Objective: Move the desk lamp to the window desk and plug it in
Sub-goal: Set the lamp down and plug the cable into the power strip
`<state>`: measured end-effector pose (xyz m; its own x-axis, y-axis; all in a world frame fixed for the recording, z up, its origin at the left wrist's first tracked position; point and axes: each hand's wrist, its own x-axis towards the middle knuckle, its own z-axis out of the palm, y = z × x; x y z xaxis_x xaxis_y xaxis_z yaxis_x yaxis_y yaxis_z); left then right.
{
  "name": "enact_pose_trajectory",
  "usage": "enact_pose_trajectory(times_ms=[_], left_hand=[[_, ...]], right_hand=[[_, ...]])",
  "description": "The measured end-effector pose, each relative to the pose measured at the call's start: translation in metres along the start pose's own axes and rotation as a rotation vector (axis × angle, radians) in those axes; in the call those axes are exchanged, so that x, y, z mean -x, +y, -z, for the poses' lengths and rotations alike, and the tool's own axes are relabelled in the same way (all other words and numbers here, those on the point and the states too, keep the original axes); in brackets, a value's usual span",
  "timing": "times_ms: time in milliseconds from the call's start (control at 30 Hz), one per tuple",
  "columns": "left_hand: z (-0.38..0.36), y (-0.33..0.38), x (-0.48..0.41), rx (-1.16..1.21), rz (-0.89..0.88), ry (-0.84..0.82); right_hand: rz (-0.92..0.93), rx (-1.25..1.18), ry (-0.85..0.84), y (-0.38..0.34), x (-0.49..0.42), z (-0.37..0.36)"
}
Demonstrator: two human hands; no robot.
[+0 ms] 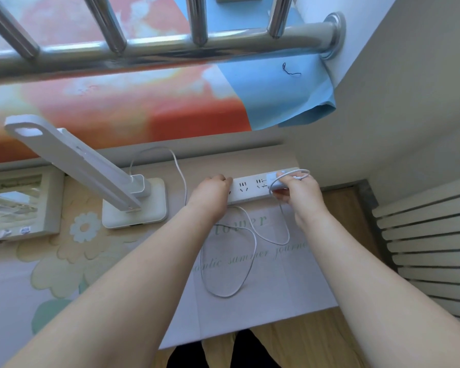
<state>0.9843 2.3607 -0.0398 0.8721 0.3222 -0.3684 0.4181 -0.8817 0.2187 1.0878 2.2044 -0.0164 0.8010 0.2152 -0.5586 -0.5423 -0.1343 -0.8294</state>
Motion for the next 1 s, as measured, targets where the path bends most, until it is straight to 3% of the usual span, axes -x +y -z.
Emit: enact_pose_trajectory(times_ms=[400,633,1000], left_hand=[[-0.008,-0.012,-0.003,0.234,0.042,0.033],[-0.012,-0.017,-0.003,0.376,0.094,0.073],[-0.012,-0.021,-0.002,0.416,0.085,0.074]], right_hand=[[-0.118,-0.037,0.021,-0.005,0.000,-0.001],[-0.080,0.005,-0.139,-0.009,0.004,-0.009],[0.062,0.314,-0.148,-0.004,-0.001,-0.021]])
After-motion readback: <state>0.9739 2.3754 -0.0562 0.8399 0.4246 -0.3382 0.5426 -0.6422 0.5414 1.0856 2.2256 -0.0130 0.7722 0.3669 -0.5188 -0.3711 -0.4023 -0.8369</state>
